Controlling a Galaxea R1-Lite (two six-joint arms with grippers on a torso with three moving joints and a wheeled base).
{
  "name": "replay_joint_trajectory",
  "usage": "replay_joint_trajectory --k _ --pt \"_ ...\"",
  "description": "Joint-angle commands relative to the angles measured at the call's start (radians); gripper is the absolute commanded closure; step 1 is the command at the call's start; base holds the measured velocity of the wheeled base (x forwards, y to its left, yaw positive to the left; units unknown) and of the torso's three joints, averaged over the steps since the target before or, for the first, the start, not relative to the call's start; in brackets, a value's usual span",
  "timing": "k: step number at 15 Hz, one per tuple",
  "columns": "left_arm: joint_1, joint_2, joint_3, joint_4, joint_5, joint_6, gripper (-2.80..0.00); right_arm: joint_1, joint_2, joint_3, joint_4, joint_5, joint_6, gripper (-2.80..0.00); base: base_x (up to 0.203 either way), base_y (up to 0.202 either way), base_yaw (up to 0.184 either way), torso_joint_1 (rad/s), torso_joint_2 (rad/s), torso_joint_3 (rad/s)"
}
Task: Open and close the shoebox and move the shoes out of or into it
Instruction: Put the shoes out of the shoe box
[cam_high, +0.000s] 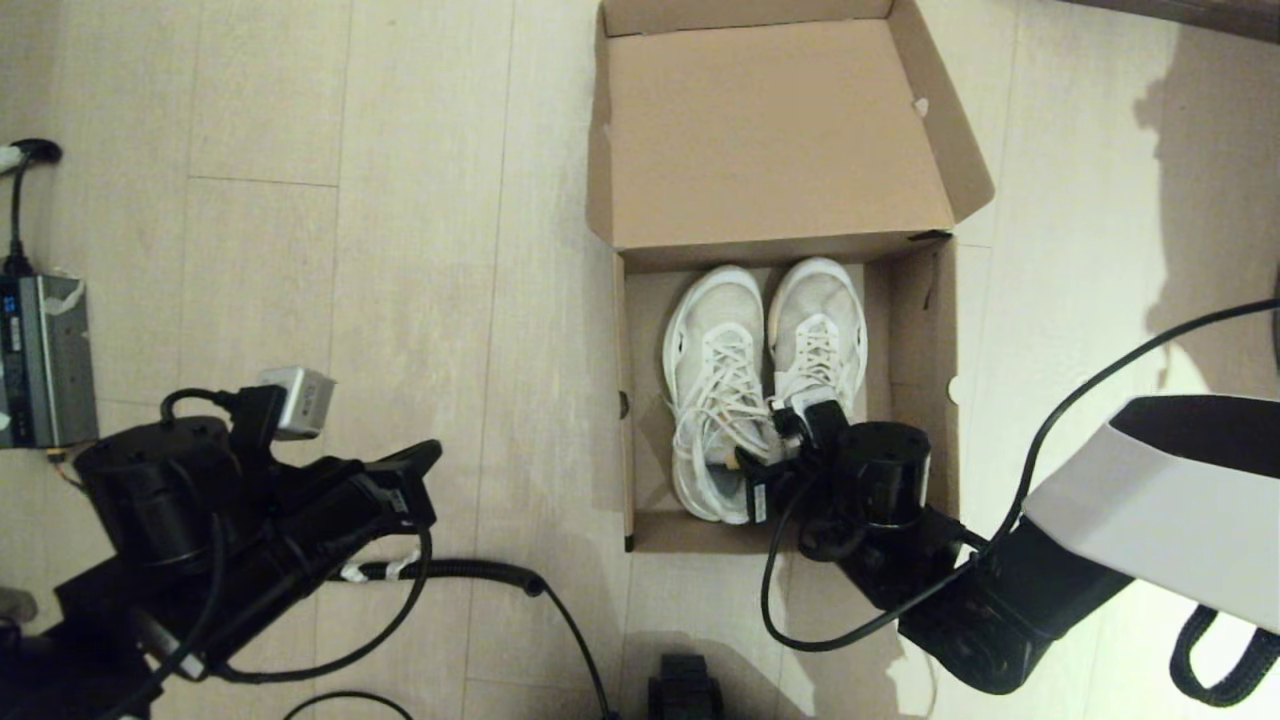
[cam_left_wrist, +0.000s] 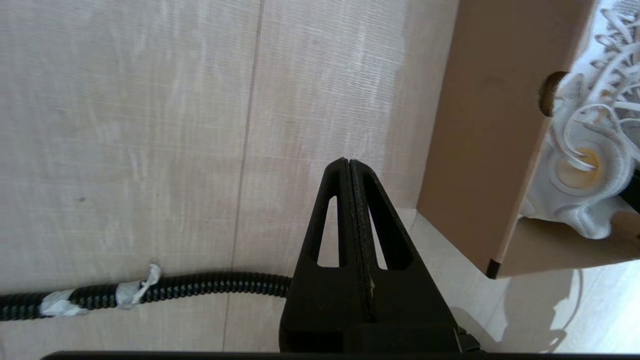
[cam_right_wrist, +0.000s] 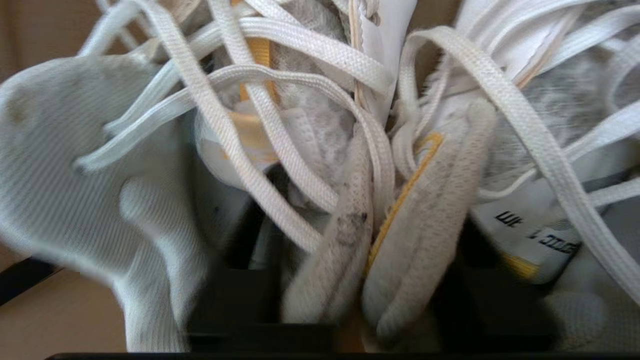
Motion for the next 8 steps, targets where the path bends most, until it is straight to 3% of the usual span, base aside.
replay_joint_trajectory --k 1,4,8 --pt "0.012 -0.015 0.005 -0.01 -0.006 -0.001 0.0 0.001 0.023 -0.01 -0.005 -0.006 0.0 0.0 0.0 0.0 0.0 0.0 0.0 0.0" --pt "0.041 -0.058 0.006 -0.014 -0.016 0.003 0.0 0.007 -0.036 -0.008 0.017 -0.01 -0.003 0.0 0.0 0.0 0.0 0.0 0.0 0.0" --pt "0.043 -0.128 0.021 -0.014 -0.016 0.003 0.0 0.027 -0.231 -0.004 0.226 -0.013 0.0 0.0 0.0 0.0 0.0 0.0 0.0 0.0"
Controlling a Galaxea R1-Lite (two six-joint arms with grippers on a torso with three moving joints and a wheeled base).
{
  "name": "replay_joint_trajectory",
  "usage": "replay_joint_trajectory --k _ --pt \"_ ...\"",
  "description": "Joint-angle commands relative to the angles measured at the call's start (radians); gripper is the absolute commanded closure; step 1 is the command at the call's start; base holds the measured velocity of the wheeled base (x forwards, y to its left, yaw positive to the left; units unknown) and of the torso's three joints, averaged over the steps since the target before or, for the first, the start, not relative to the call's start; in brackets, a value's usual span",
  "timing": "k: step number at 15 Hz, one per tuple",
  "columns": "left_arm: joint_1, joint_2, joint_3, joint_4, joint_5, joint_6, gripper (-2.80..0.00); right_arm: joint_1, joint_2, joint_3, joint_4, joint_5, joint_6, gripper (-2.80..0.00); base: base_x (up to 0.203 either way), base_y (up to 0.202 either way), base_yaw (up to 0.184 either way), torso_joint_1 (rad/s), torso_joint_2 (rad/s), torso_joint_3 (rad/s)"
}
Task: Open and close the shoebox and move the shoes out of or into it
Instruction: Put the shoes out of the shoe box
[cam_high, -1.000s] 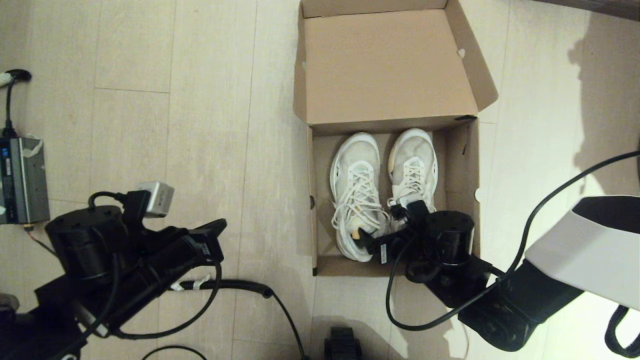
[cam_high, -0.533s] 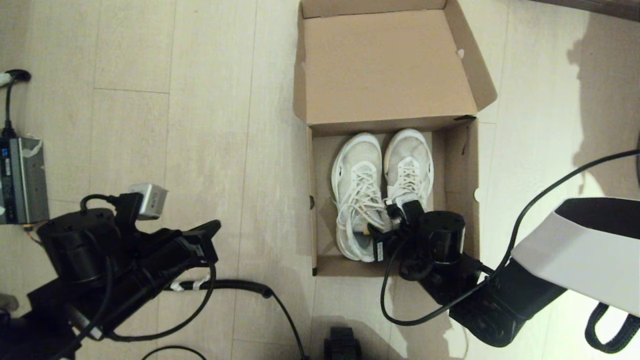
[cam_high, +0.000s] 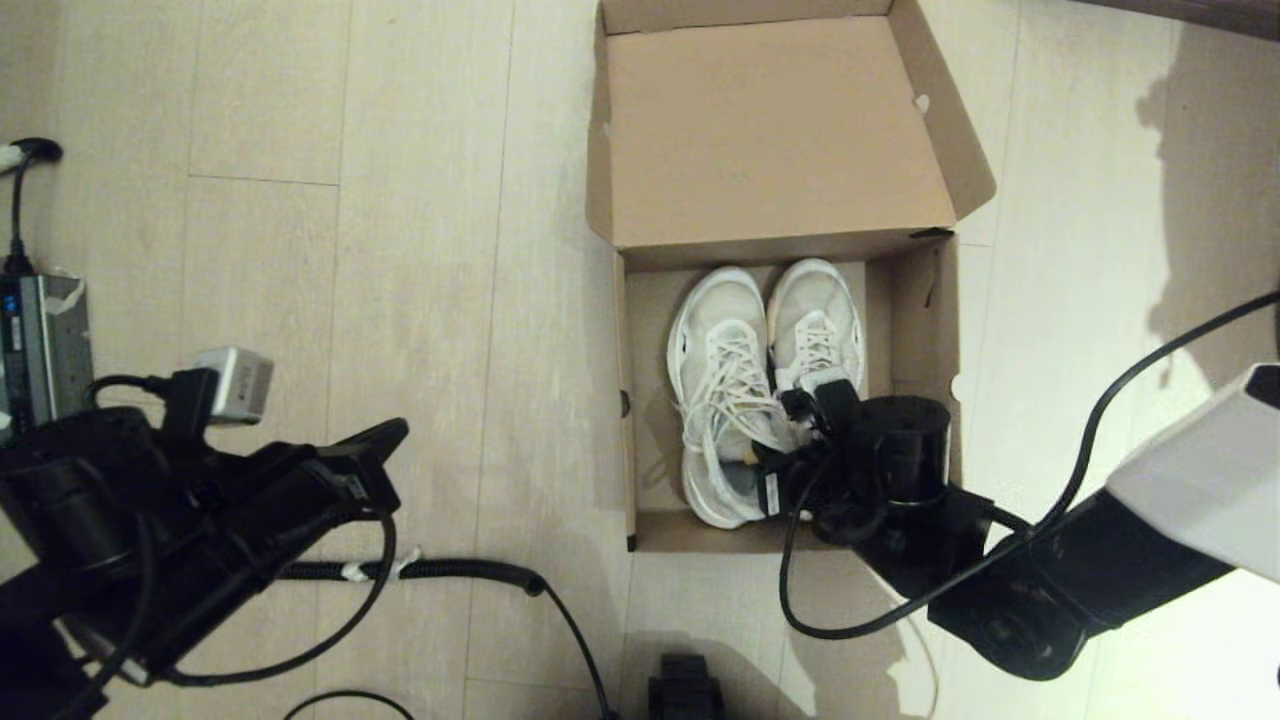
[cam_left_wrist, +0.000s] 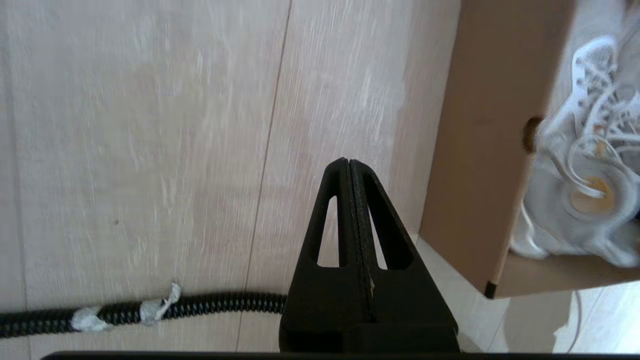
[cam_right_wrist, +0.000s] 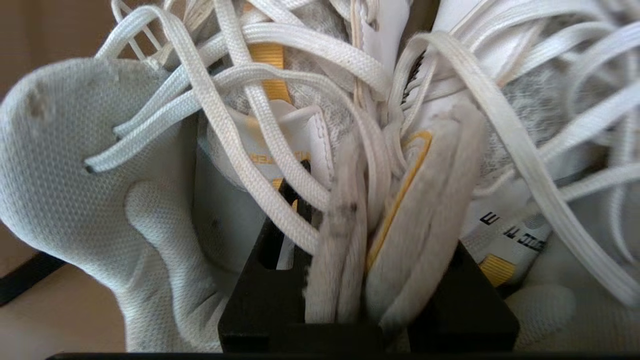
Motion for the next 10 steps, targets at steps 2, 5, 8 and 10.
replay_joint_trajectory --k 2,5,8,10 --pt "0.001 -0.073 0.006 0.0 0.003 -0.001 0.0 0.026 -0.173 0.008 0.143 -0.013 0.006 0.0 0.0 0.0 0.0 0.0 0.0 0.0" --pt "0.003 -0.119 -0.001 0.011 0.007 -0.005 0.0 0.044 -0.28 0.011 0.274 -0.023 0.017 0.0 0.0 0.0 0.0 0.0 0.0 0.0" --pt "0.006 -0.165 -0.003 0.053 0.013 -0.006 0.0 0.048 -0.393 0.009 0.402 -0.024 0.022 0.0 0.0 0.0 0.0 0.0 0.0 0.0" --pt "0.032 -0.168 0.006 0.054 0.016 -0.017 0.0 0.056 -0.471 0.007 0.492 -0.024 0.045 0.0 0.0 0.0 0.0 0.0 0.0 0.0"
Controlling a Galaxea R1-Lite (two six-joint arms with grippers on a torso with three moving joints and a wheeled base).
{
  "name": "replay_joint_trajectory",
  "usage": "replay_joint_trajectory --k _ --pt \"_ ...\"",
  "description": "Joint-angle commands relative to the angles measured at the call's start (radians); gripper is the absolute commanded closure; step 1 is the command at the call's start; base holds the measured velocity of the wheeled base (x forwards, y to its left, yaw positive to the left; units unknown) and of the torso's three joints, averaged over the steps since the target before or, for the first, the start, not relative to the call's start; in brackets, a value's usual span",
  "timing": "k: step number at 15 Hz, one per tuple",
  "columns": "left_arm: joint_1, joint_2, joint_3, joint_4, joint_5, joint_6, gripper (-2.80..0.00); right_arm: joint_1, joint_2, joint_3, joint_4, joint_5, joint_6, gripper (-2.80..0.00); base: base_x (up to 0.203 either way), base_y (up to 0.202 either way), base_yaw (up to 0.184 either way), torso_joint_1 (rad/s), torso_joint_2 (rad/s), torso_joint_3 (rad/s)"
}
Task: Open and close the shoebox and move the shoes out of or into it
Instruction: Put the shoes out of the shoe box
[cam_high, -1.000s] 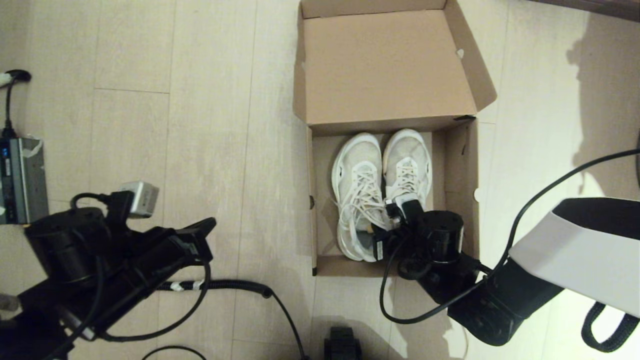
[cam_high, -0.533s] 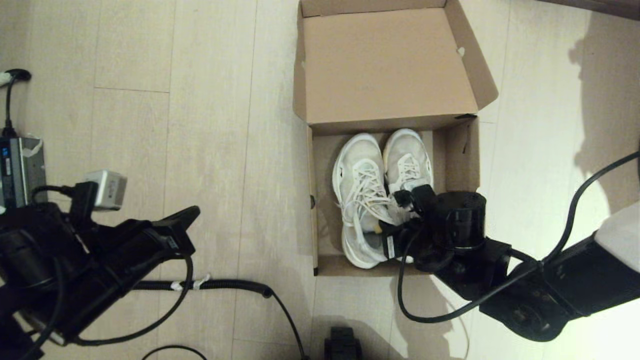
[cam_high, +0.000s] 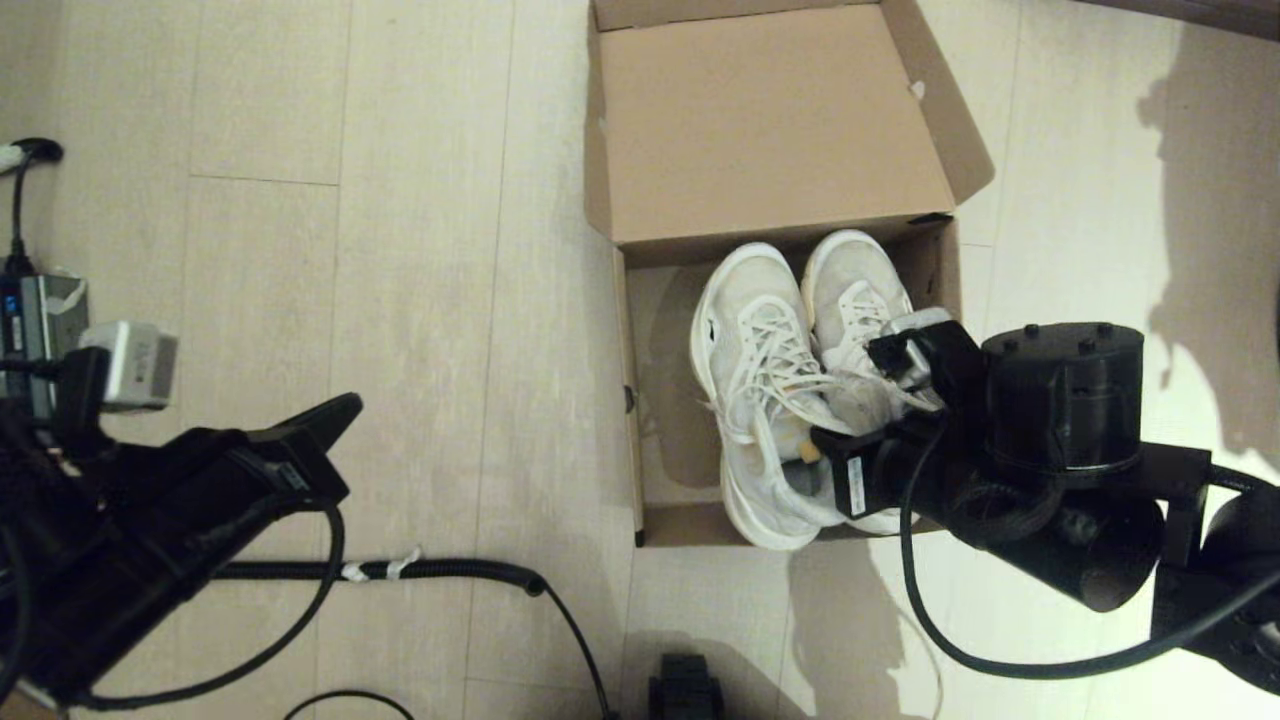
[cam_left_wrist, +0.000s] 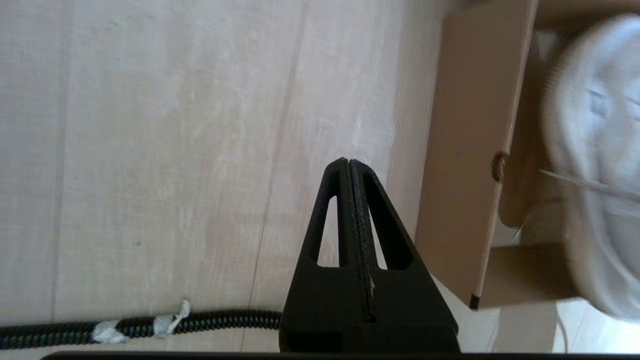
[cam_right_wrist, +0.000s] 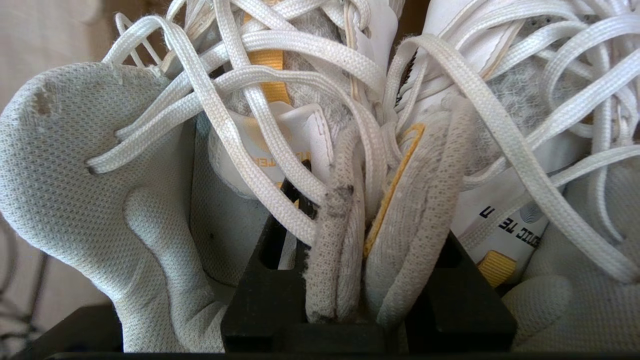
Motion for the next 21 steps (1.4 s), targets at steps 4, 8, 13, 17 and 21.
replay_joint_trajectory --k 4,8,13,17,21 --pt "0.023 -0.031 0.131 -0.011 0.002 -0.024 0.0 0.015 -0.222 -0.015 0.108 0.0 0.042 0.0 0.0 0.0 0.0 0.0 0.0 0.0" --pt "0.061 -0.13 0.253 -0.007 0.001 -0.049 0.0 0.015 -0.386 -0.029 0.114 0.0 0.09 0.0 0.0 0.0 0.0 0.0 0.0 0.0" --pt "0.108 -0.148 0.258 -0.006 0.006 -0.045 0.0 -0.174 -0.479 -0.062 0.191 -0.07 0.086 0.0 0.0 0.0 0.0 0.0 0.0 0.0" --pt "0.122 -0.191 0.263 0.007 0.036 -0.045 0.0 -0.419 -0.504 -0.071 0.216 -0.045 0.086 0.0 0.0 0.0 0.0 0.0 0.0 0.0" --pt "0.12 -0.198 0.255 0.021 0.027 -0.052 0.0 -0.69 -0.47 -0.089 0.266 0.02 0.058 0.0 0.0 0.0 0.0 0.0 0.0 0.0"
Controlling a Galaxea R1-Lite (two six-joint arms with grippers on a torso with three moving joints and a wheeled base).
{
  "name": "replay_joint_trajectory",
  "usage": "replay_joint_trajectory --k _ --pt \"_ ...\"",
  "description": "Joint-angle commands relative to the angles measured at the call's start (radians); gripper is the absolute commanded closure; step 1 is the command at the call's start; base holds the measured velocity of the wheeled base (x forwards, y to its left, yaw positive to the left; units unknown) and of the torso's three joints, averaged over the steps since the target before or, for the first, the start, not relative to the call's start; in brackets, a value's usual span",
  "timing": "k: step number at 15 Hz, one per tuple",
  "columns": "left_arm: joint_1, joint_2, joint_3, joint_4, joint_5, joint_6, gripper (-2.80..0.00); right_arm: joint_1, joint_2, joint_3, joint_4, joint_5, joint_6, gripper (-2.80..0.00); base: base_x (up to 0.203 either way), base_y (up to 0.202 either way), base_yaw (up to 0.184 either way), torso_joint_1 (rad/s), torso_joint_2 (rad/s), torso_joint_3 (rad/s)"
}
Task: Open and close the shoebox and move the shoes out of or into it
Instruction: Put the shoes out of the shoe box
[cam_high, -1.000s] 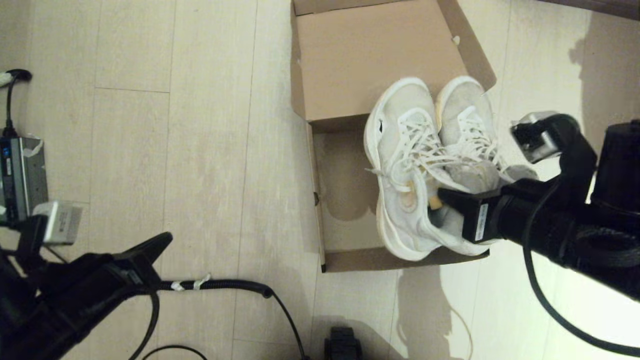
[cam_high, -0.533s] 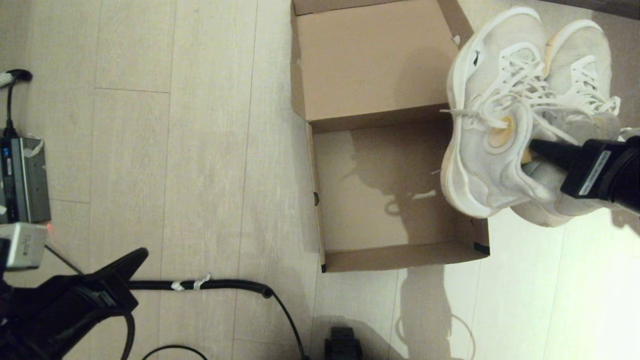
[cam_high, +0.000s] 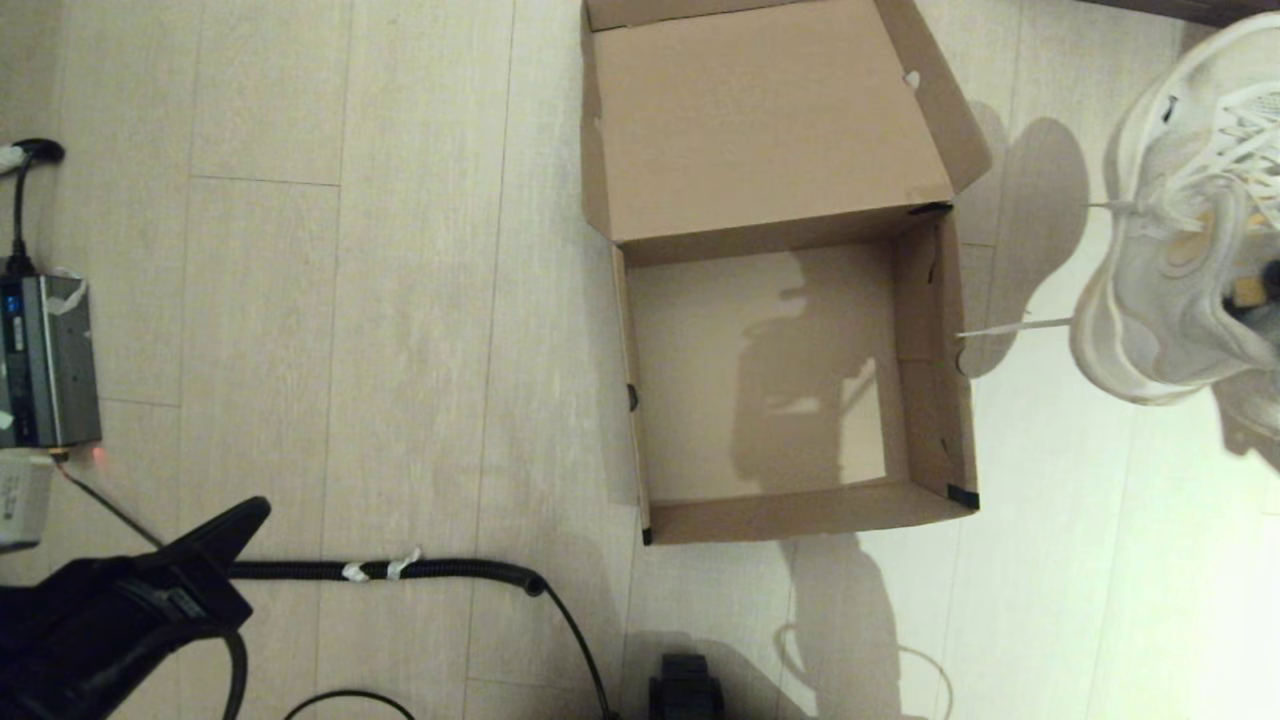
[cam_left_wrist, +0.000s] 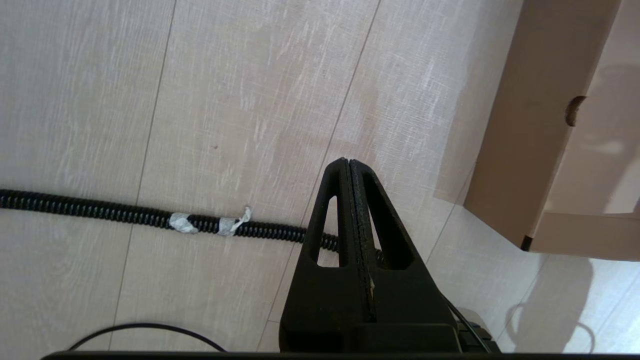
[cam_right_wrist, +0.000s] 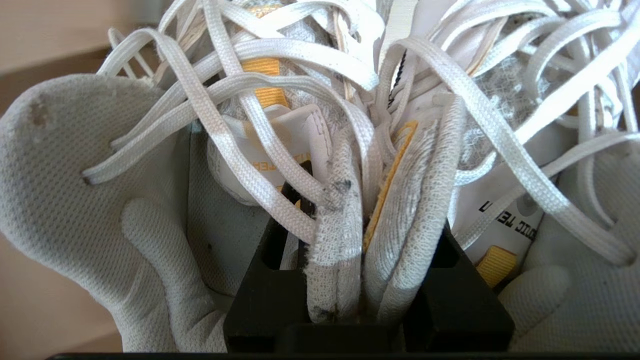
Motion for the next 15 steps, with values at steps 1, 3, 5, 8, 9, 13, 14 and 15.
replay_joint_trajectory --k 1,3,5,8,9,13,14,15 --pt "-0.001 -0.003 -0.005 -0.006 -0.004 -0.003 0.0 -0.066 0.047 -0.012 -0.001 0.008 -0.004 0.0 0.0 0.0 0.0 0.0 0.0 0.0" --pt "-0.001 0.001 -0.006 -0.006 -0.04 -0.003 0.0 -0.073 0.12 -0.031 -0.01 0.016 -0.017 0.0 0.0 0.0 0.0 0.0 0.0 0.0" --pt "-0.001 0.011 -0.019 -0.006 -0.071 -0.008 0.0 -0.073 0.227 -0.05 -0.065 0.029 -0.026 0.0 0.0 0.0 0.0 0.0 0.0 0.0" --pt "-0.001 0.014 -0.067 -0.004 -0.093 -0.035 0.0 -0.079 0.41 -0.094 -0.17 0.092 -0.035 0.0 0.0 0.0 0.0 0.0 0.0 0.0" --pt "-0.006 0.016 -0.077 -0.003 -0.093 -0.035 0.0 -0.086 0.47 -0.12 -0.199 0.104 -0.037 0.0 0.0 0.0 0.0 0.0 0.0 0.0" --pt "-0.008 0.028 -0.052 -0.004 -0.098 -0.057 0.0 -0.096 0.659 -0.225 -0.335 0.151 -0.049 0.0 0.0 0.0 0.0 0.0 0.0 0.0" --pt "-0.008 0.027 -0.047 -0.005 -0.098 -0.076 0.0 -0.098 0.674 -0.244 -0.352 0.156 -0.058 0.0 0.0 0.0 0.0 0.0 0.0 0.0" --pt "-0.008 0.03 -0.043 -0.005 -0.099 -0.087 0.0 -0.106 0.676 -0.249 -0.353 0.155 -0.072 0.0 0.0 0.0 0.0 0.0 0.0 0.0"
